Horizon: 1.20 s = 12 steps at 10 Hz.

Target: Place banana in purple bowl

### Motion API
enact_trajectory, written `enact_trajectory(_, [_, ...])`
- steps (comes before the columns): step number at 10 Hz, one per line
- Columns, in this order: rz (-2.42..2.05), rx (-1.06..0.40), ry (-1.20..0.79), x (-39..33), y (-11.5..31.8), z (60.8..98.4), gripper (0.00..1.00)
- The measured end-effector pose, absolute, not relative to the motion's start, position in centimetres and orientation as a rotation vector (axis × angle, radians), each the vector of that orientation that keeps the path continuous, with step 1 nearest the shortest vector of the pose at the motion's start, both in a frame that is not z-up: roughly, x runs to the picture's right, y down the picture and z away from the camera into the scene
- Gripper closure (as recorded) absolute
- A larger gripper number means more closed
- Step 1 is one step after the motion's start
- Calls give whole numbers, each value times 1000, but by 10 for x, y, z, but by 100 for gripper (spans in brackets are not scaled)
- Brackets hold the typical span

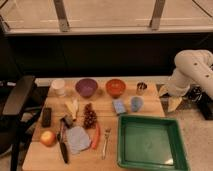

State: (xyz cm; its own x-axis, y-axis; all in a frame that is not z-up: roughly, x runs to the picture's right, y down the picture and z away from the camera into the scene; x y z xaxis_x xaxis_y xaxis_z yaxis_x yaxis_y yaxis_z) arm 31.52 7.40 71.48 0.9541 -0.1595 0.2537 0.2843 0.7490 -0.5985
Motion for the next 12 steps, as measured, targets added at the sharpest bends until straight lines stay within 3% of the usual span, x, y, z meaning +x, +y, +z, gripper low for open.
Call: enact_trajectory(12, [-244, -683, -192, 315, 74, 715, 38])
